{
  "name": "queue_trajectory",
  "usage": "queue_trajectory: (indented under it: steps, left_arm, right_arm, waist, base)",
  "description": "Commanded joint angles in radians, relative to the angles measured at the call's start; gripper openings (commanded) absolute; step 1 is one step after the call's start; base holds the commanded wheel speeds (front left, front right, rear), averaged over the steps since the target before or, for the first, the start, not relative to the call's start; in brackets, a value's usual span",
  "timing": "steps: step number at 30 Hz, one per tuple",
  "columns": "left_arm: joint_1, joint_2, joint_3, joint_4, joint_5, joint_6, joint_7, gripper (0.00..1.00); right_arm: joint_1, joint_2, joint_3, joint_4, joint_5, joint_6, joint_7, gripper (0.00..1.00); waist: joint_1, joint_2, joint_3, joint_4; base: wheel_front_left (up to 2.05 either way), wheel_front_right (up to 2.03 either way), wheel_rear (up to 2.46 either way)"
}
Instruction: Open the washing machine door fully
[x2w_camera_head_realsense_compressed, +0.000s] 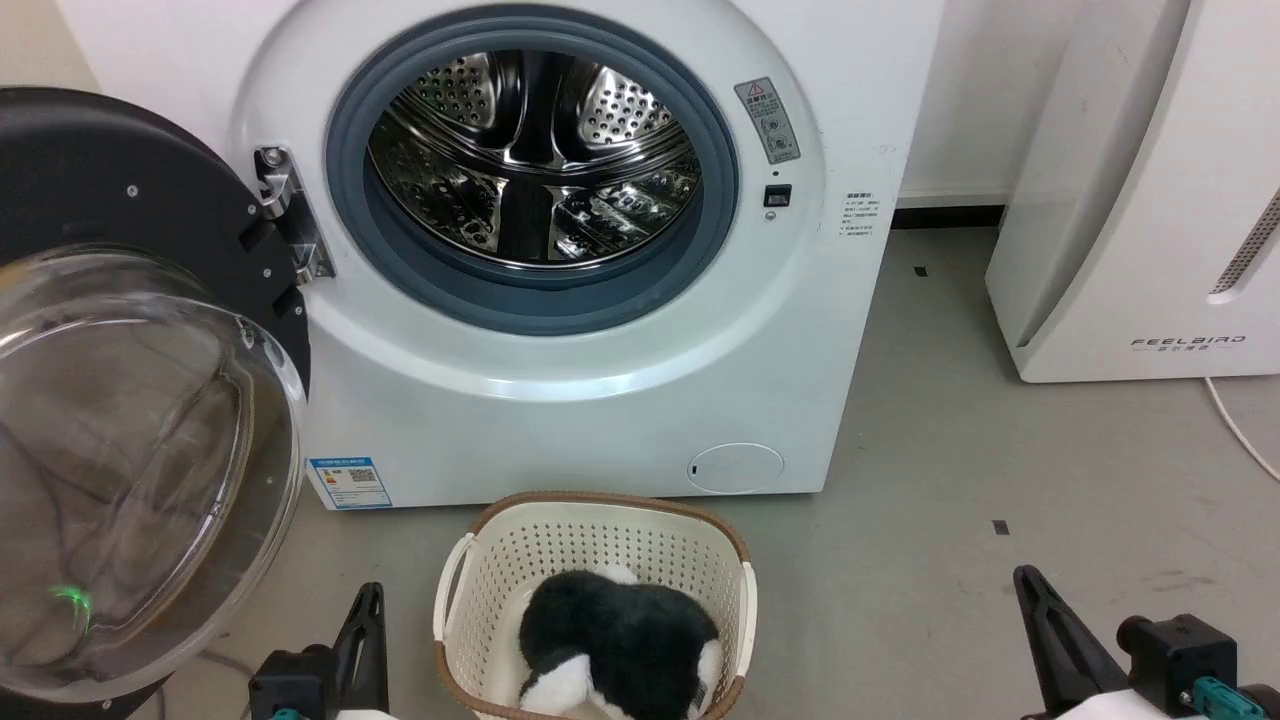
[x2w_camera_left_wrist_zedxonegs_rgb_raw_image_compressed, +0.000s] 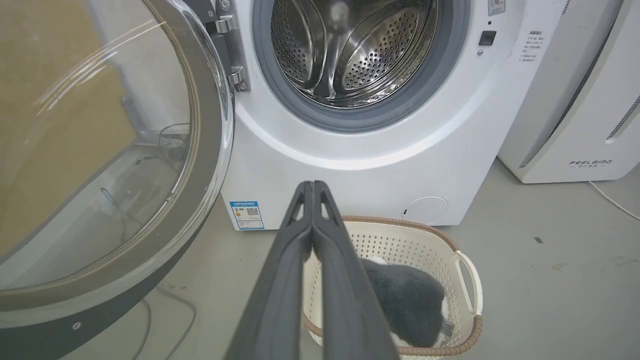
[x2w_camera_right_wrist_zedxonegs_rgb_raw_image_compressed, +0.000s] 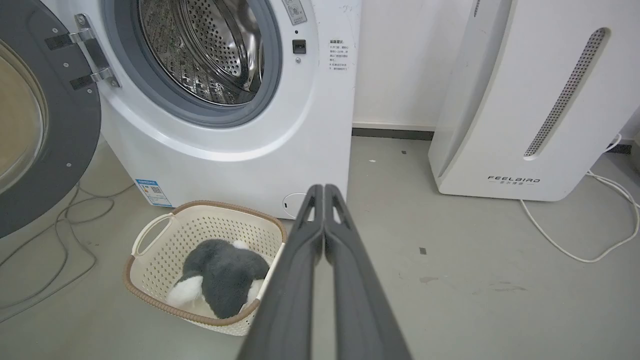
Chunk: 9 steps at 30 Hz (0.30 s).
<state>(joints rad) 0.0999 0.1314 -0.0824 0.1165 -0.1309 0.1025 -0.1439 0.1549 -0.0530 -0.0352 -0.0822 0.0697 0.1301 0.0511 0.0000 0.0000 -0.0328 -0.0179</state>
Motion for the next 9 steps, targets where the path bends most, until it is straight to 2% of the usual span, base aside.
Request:
queue_trajectory:
  steps: [1,9]
  left_arm:
    - [-0.011,-0.005,0.005,-0.007,0.01,-0.003,0.004,0.0]
    - [-0.017,-0.01,0.01,-0.014,0.017,-0.009,0.013,0.0]
  right_arm:
    - [-0.015,0.0,0.001,0.003,-0.008,0.0,-0.005,0.0]
    - [-0.024,0.0,0.004,0.008,-0.012,0.0,-0.008,0.0]
  waist:
    - [0.0,0.0,0.001,0.0]
    - [0.0,0.0,0.003,0.001]
  base:
    - [0.0,0.0,0.0]
    - [0.0,0.0,0.0]
